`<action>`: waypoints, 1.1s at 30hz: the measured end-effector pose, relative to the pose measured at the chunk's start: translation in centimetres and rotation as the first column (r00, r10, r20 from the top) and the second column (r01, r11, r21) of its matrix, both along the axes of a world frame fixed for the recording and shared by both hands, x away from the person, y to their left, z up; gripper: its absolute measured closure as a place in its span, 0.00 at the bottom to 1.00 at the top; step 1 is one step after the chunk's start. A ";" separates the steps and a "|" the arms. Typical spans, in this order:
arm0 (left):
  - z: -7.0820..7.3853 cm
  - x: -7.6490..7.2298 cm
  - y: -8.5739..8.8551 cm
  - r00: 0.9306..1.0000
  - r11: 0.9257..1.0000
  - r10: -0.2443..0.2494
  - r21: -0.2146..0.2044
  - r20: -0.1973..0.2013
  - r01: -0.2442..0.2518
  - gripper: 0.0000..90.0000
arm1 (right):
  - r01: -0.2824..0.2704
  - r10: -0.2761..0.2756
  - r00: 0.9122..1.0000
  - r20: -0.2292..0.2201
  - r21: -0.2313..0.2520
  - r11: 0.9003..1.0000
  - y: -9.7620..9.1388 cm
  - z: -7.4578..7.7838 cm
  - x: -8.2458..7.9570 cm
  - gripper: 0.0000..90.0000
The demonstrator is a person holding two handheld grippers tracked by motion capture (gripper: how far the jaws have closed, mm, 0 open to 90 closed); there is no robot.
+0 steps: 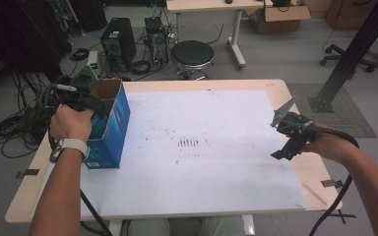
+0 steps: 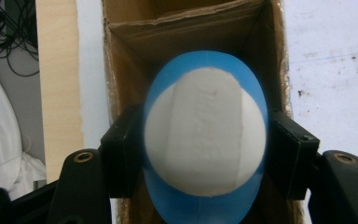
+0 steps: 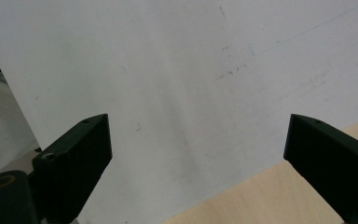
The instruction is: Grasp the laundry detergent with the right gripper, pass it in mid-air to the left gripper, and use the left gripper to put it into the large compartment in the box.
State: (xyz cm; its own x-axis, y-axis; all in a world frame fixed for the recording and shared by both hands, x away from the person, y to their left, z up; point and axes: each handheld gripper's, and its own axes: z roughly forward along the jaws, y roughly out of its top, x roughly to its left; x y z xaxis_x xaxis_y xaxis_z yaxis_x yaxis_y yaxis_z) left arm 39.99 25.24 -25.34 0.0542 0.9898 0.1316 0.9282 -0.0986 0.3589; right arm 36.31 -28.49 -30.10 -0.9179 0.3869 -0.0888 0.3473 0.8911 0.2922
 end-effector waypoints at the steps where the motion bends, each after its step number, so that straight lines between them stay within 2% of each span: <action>1: -0.2 0.0 0.0 1.000 1.000 0.002 0.002 -0.002 -0.002 0.42 | 0.001 -0.001 1.000 0.000 -0.001 1.000 0.0 0.0 0.0 0.08; 16: -2.1 0.3 0.2 0.999 1.000 0.002 0.001 -0.034 -0.002 0.42 | 0.006 -0.006 1.000 -0.013 -0.002 1.000 0.1 -0.6 0.0 0.08; 33: -2.3 0.4 0.3 1.000 1.000 -0.003 -0.006 -0.029 0.003 0.42 | 0.013 -0.013 1.000 -0.020 -0.003 1.000 0.0 -0.9 -0.1 0.08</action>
